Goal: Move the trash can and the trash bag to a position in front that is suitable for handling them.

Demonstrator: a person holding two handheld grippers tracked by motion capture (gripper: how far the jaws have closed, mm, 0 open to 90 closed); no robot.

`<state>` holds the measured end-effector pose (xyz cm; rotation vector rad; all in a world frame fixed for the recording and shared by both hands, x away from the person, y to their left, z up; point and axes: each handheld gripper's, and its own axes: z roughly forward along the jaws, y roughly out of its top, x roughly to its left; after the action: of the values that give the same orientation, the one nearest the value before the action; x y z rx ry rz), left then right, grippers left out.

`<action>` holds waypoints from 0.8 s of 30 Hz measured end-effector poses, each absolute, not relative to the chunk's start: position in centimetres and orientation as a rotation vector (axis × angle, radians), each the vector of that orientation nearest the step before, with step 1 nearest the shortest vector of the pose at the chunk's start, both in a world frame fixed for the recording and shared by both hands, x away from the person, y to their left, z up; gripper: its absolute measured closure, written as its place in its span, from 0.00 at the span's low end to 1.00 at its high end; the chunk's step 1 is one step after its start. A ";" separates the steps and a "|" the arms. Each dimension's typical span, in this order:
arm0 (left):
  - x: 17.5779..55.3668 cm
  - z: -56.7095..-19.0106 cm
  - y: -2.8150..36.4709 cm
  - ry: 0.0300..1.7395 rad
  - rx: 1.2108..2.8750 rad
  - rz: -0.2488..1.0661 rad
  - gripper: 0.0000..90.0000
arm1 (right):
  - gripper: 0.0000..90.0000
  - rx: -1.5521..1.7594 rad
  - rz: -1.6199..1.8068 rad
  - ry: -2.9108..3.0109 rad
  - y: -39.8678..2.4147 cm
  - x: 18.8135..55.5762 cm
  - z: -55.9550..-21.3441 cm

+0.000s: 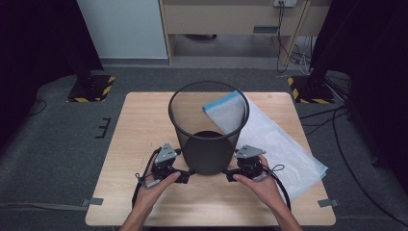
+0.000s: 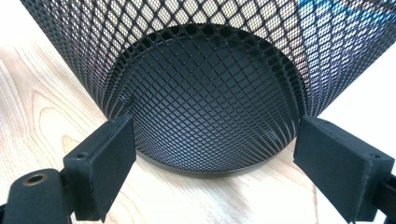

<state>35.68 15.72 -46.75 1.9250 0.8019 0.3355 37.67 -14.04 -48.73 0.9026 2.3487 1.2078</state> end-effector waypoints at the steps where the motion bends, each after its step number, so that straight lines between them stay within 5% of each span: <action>1: 35.7 -46.7 15.7 0.802 1.923 0.332 0.06 | 0.14 0.907 1.216 2.344 -14.1 37.7 -48.7; 13: 35.9 -46.8 16.0 0.803 1.926 0.364 0.06 | 0.13 0.912 1.131 2.335 -15.6 37.7 -48.8; 24: 36.8 -49.7 23.2 1.039 1.983 0.522 0.05 | 0.14 1.101 0.899 2.331 -18.8 42.6 -51.0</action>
<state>36.76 23.23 -49.68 1.9828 1.0388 0.5224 42.60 -18.79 -50.99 1.1008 2.3307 0.8986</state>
